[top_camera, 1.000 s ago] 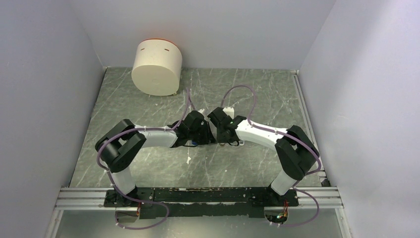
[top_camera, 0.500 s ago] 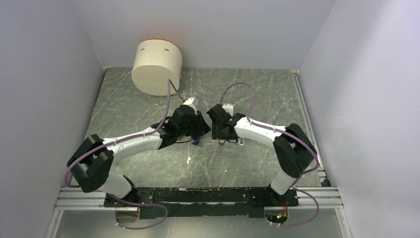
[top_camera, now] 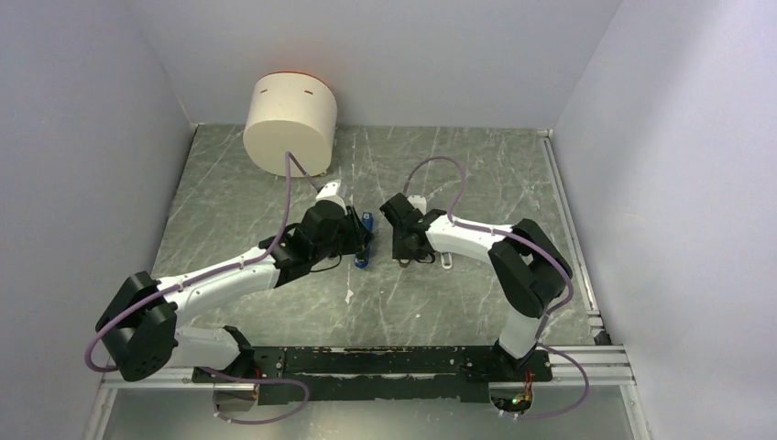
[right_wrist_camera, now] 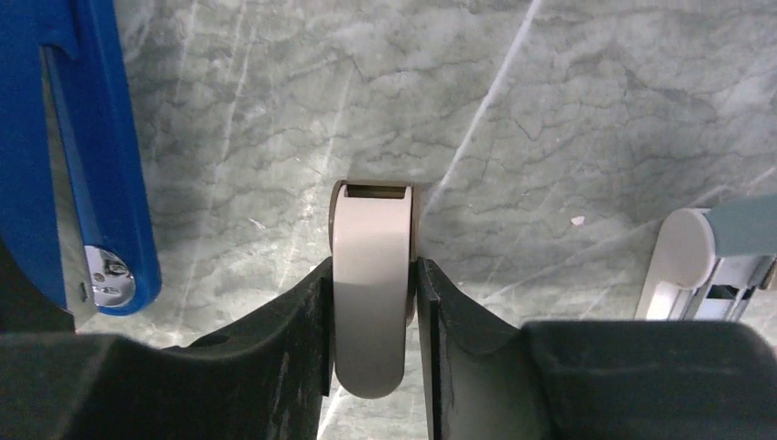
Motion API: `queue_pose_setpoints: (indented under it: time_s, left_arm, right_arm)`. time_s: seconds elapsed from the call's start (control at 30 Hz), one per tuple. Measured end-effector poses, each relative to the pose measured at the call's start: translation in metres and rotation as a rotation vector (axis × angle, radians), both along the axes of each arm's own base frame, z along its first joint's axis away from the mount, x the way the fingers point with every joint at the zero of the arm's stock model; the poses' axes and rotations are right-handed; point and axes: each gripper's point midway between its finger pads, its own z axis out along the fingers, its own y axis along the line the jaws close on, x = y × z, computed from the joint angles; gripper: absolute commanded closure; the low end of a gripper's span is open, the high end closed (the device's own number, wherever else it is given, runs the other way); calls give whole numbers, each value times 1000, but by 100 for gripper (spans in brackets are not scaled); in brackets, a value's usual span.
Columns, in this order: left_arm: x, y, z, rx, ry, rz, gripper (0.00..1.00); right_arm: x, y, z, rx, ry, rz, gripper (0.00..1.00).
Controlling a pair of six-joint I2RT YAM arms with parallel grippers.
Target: Load the staples into the stapler
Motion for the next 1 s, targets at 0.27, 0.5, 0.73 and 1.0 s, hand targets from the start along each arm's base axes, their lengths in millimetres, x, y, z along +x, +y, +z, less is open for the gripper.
queue_pose_setpoints:
  time_s: [0.27,0.5,0.73,1.0]
  left_arm:
    - [-2,3,-4,18,11,1,66]
    - [-5,3,-7,32,18,-15,59]
    - [-7,1,-7,35,18,-42,55]
    - [-10,-3,-4,27,10,-91,54]
  right_arm:
    - [23,26,2,57,-27,9,63]
    - [33,40,6,89,-37,-4,43]
    - [40,19,58,118,-137,-42,40]
    - [68,-75,130,31,-362,-182,21]
